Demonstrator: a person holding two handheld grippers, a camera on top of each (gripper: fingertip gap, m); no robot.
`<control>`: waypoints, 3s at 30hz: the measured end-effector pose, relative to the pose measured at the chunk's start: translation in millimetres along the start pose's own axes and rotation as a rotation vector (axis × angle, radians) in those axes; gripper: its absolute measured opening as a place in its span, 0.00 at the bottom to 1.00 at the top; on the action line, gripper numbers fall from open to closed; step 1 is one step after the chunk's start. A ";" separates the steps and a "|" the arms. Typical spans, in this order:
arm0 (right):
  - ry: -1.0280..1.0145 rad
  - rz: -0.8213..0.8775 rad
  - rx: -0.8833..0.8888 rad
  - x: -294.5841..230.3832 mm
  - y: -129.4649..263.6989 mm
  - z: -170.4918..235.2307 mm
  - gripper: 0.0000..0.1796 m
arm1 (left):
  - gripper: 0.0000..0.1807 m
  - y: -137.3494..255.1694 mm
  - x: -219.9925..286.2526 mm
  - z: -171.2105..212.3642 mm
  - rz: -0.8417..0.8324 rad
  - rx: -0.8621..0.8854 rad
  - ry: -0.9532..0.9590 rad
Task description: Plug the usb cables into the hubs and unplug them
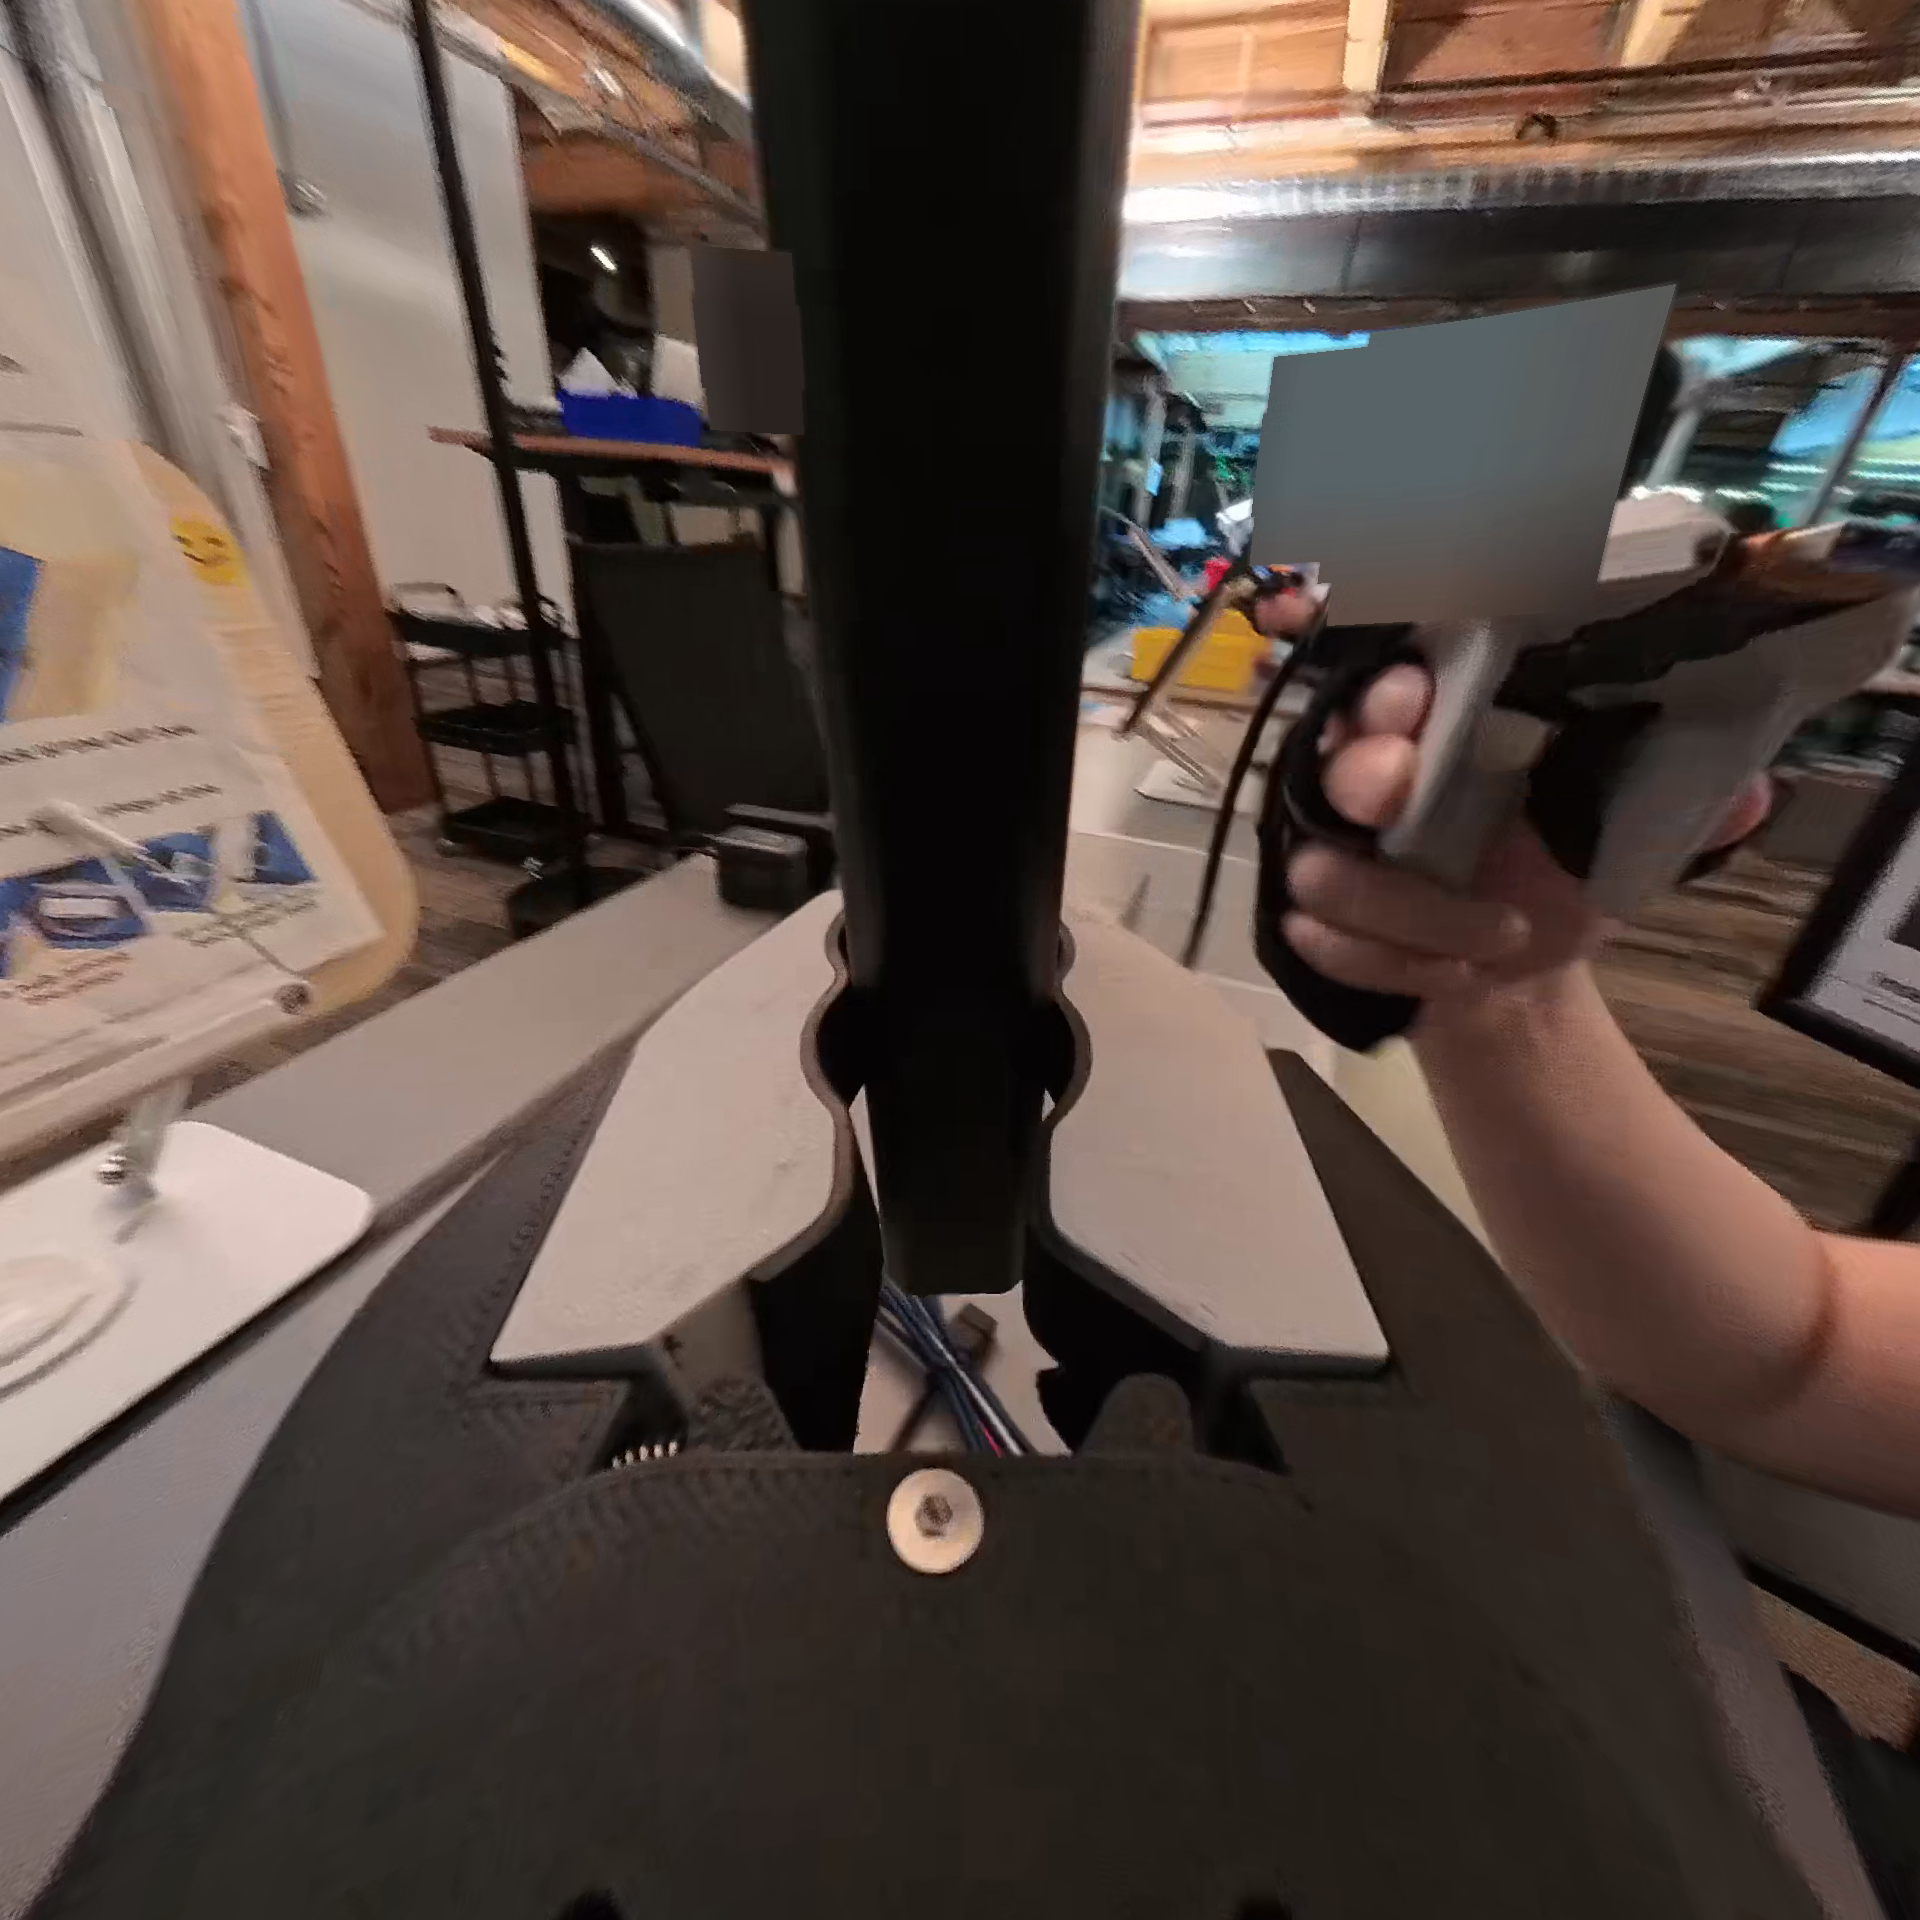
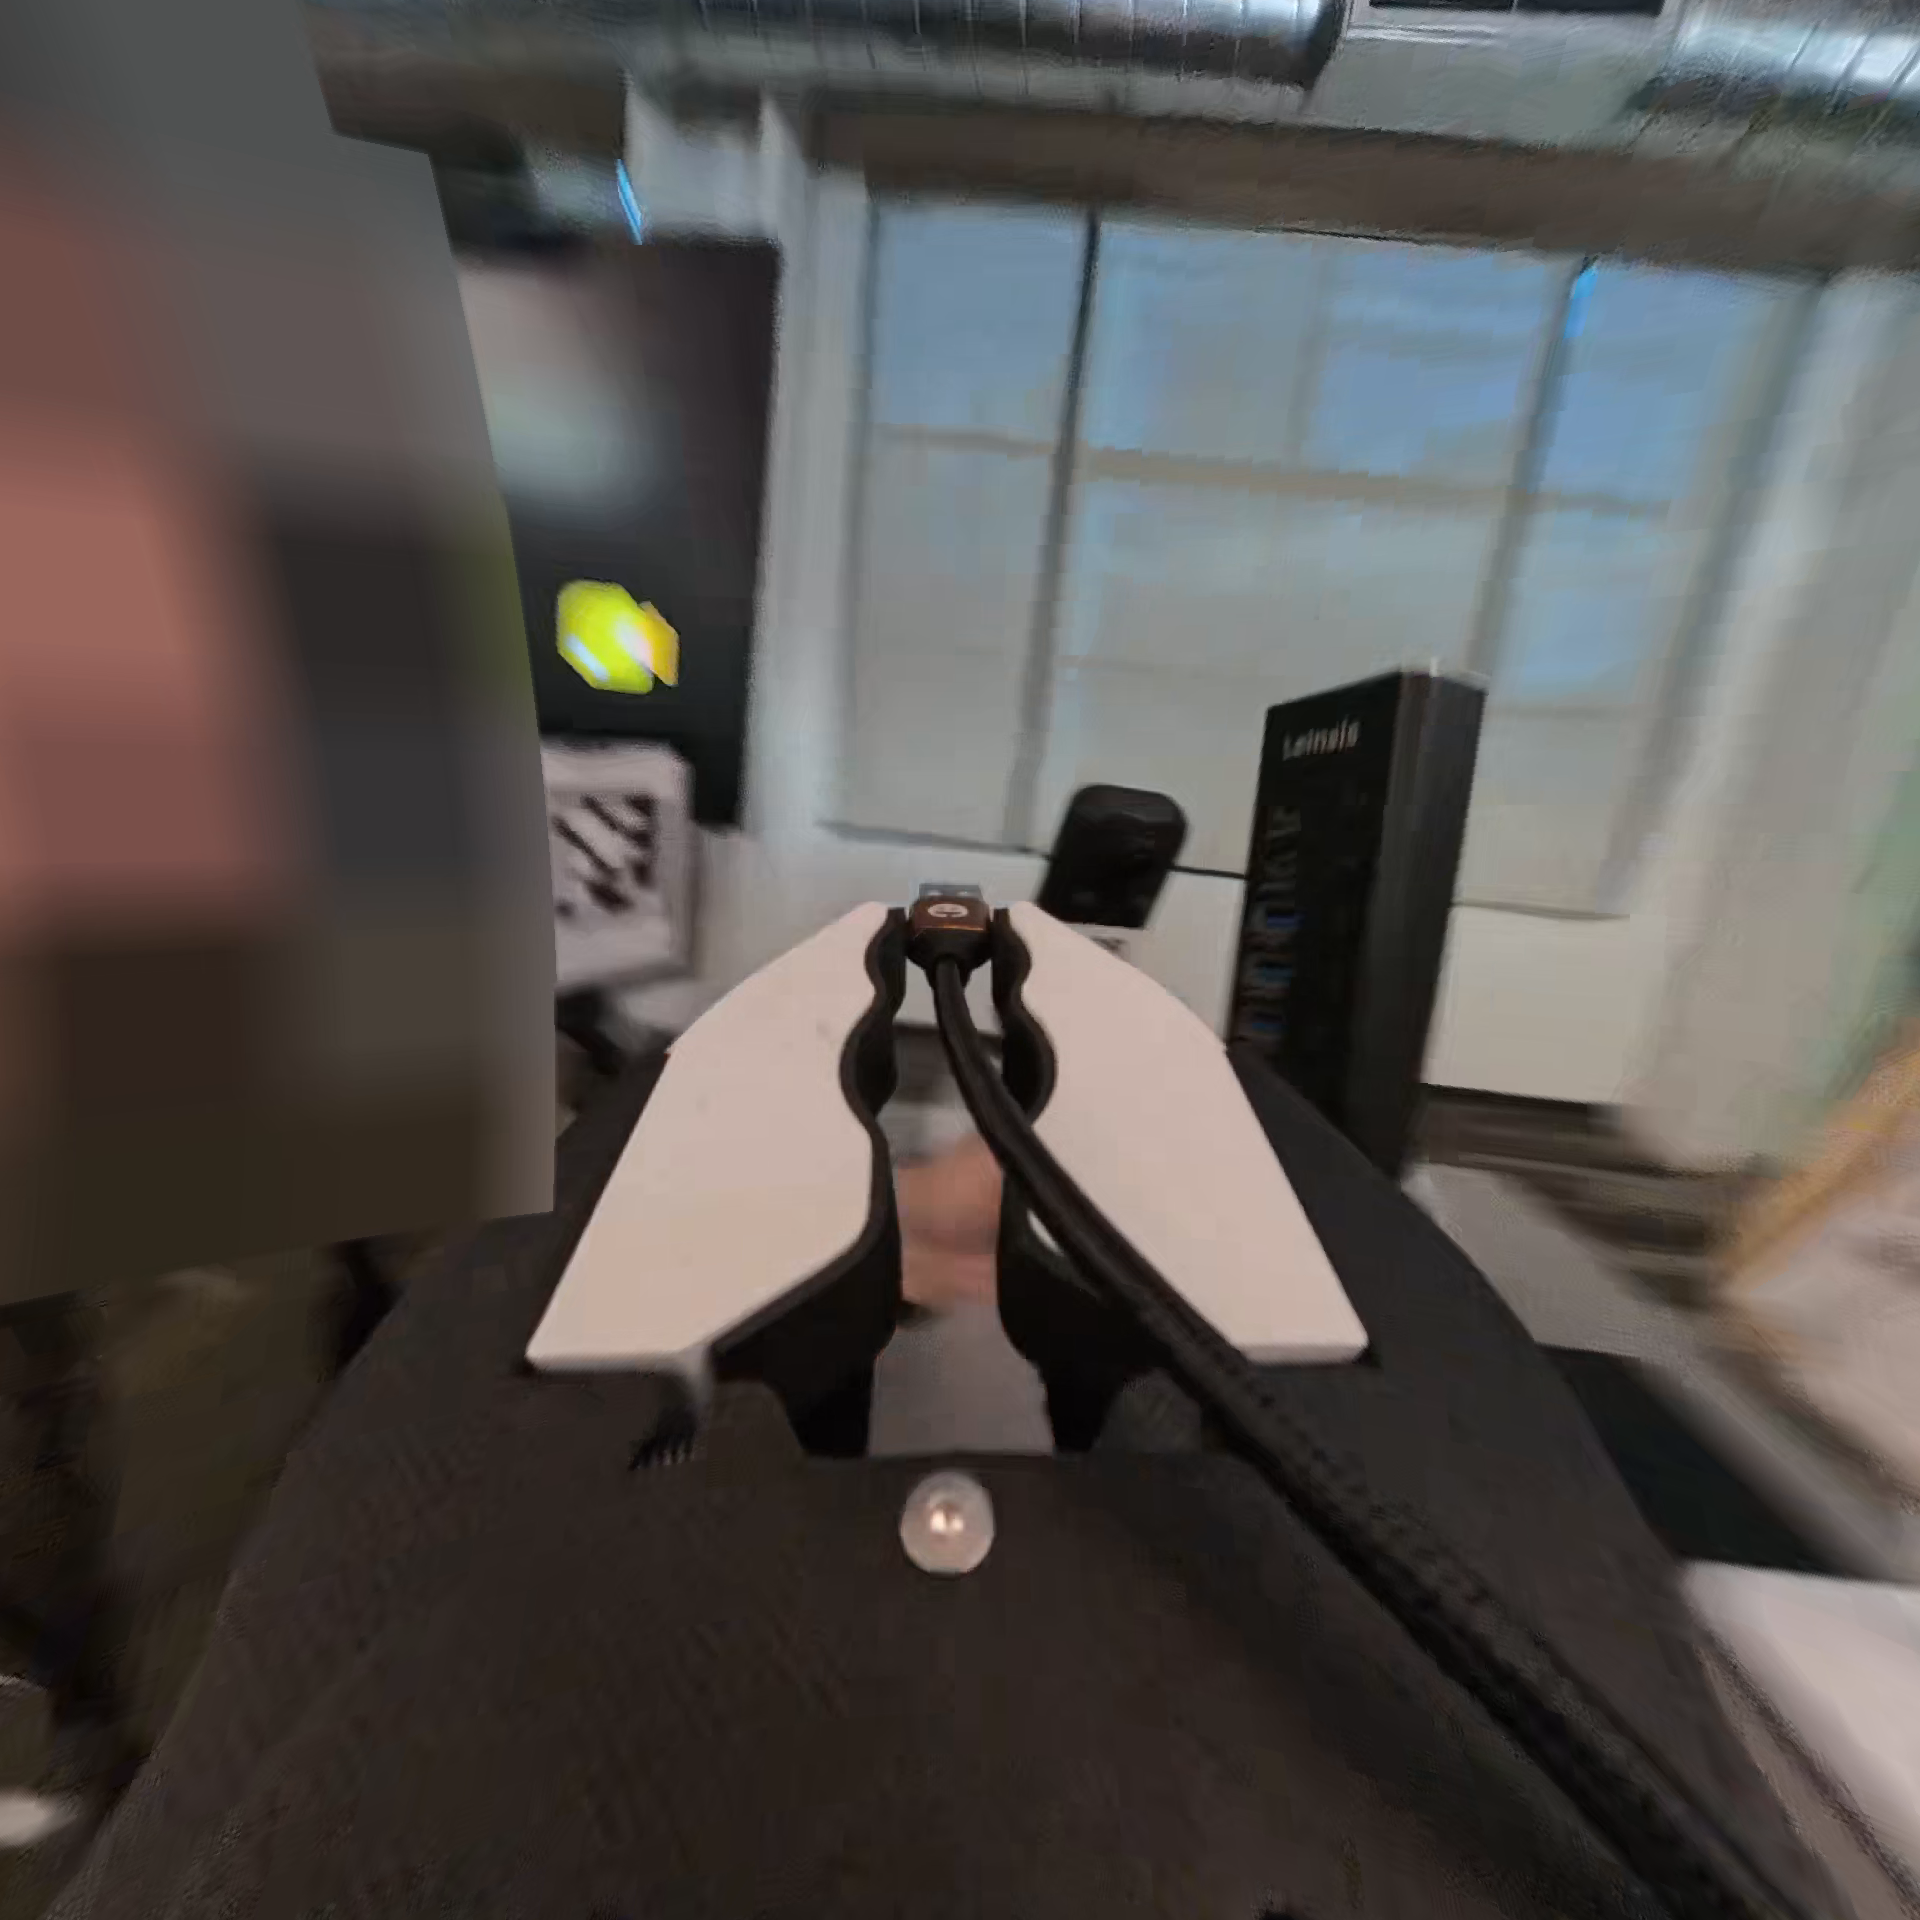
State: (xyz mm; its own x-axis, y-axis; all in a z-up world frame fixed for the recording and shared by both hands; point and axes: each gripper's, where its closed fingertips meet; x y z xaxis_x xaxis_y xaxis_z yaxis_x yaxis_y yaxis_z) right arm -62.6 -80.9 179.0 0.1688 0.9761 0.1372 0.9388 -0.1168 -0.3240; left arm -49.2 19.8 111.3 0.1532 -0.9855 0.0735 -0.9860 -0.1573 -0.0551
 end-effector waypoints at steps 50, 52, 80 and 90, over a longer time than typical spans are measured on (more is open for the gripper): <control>1.239 0.043 -1.678 34.4 44.8 70.5 0.09 | 0.16 -22.2 49.5 41.9 0.341 -0.232 0.319; 1.240 0.031 -1.688 35.8 45.7 72.4 0.09 | 0.16 -22.0 48.3 42.5 0.335 -0.237 0.315; 1.214 0.029 -1.789 44.8 41.5 75.8 0.09 | 0.16 -17.0 51.0 35.7 0.303 -0.250 0.233; 1.186 0.026 -1.752 40.7 42.0 73.0 0.09 | 0.16 -15.6 56.2 35.7 0.313 -0.272 0.204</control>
State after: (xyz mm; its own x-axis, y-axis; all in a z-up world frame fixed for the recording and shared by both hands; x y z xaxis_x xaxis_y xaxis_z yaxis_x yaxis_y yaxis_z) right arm -38.2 -32.7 102.6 -0.4153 0.5007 0.7595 0.0497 -0.8211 0.5686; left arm -22.9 -35.3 80.7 -0.1436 -0.9458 0.2913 -0.9685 0.1949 0.1552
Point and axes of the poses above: each gripper's, where its closed fingertips meet, y back along the fingers, z out of its underside, x = y × z across the jaws, and after that the axes turned 3 degrees about -z, right-handed
